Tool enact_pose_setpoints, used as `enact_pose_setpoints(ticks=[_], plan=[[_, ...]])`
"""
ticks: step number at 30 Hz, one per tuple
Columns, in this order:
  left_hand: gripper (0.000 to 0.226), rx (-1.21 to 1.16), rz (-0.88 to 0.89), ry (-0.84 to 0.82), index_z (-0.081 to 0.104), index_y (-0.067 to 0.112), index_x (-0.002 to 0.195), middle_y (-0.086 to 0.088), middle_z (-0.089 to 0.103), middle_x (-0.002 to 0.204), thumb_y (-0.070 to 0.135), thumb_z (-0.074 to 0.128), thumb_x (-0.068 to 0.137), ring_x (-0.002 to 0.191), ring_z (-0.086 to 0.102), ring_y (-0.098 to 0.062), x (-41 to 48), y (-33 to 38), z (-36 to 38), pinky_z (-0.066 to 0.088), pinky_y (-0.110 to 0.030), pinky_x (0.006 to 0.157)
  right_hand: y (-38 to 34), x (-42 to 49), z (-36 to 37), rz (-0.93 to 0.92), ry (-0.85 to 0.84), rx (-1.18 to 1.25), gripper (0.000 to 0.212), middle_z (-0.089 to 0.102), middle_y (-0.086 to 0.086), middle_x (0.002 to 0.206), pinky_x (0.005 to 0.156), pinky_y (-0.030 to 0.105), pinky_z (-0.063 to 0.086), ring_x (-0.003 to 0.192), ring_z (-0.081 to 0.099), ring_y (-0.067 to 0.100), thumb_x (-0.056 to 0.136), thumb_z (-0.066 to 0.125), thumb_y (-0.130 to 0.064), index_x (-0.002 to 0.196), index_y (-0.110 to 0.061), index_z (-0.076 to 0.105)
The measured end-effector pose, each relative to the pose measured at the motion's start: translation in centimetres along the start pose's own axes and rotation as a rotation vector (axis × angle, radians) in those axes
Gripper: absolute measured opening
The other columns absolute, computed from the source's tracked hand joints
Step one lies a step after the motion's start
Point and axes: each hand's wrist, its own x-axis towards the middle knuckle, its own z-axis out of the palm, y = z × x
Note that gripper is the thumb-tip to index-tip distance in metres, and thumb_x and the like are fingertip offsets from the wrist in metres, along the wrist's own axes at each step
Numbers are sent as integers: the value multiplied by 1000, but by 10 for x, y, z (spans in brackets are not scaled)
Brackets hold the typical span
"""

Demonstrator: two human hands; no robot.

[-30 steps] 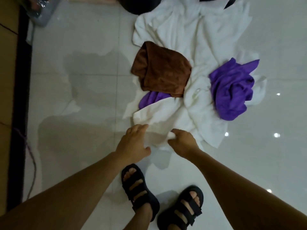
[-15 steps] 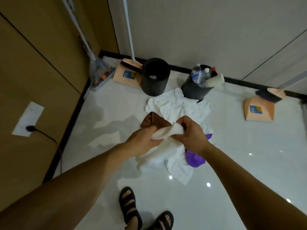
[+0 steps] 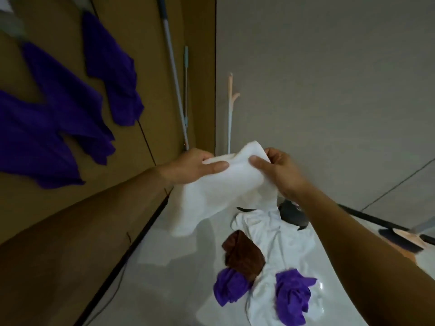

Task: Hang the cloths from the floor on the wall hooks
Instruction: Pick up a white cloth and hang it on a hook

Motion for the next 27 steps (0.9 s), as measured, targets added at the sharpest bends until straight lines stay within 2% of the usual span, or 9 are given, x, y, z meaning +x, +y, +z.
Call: enact_pose_setpoints(ticks=[2,7,9,11,13,17,20,22,27], plan=[[59,45,7,133,67,28,78,8,69,71,84,60,59,63,65,-4,-10,23,-28,48,-17,53,-33,3,-5,-104,3,-43,23,72,2,80,55,29,57,65,68,12,83,72,-39,86,-18,64],[31,216,52,338,67,28,76,16,64,68,59,69,75,60,57,7,-40,74,-77,38,-6,49,-107,10,-3,-287,-53,-29,18,66,-3,78,54,23,51,63,64,7,88,68,-35,83,-22,58],[25,243,71,395,64,27,74,18,63,66,51,72,77,58,55,7,-55,88,-89,37,-7,50,-131,14,1,-330,-65,-32,19,67,3,84,64,34,56,74,65,15,91,65,-33,88,-15,59],[20,300,74,429,61,30,72,14,64,68,45,74,78,63,57,4,-71,99,-99,39,-11,54,-149,16,8,-362,-73,-114,22,67,12,96,86,49,52,89,64,27,92,60,-31,94,-9,59],[20,349,56,446,62,27,74,6,67,75,43,74,78,71,62,-8,-86,108,-110,44,-21,60,-163,15,16,-391,-103,-220,12,66,10,99,98,54,45,98,62,28,92,54,-28,90,-17,57],[31,322,-56,339,70,24,78,9,71,76,51,80,67,71,67,-4,-116,116,-127,50,-16,58,-184,16,38,-466,4,-169,9,57,-2,88,84,47,49,89,58,23,90,43,-31,84,-30,50],[29,363,-207,206,72,26,78,14,72,77,49,83,65,73,68,-3,-141,97,-139,48,-14,60,-193,20,55,-462,109,-120,12,49,-3,79,74,40,45,78,52,19,83,36,-36,76,-30,43],[25,437,-278,213,72,25,76,11,72,78,47,81,68,75,67,-6,-162,75,-149,47,-16,63,-197,26,64,-431,162,-112,12,46,-3,77,69,34,42,76,49,20,85,35,-31,77,-27,42],[27,407,-350,316,71,21,74,11,69,74,48,74,77,67,61,-3,-208,35,-169,42,-10,55,-194,40,69,-360,262,-111,13,47,-3,82,76,37,42,86,50,23,91,36,-21,97,-19,47]])
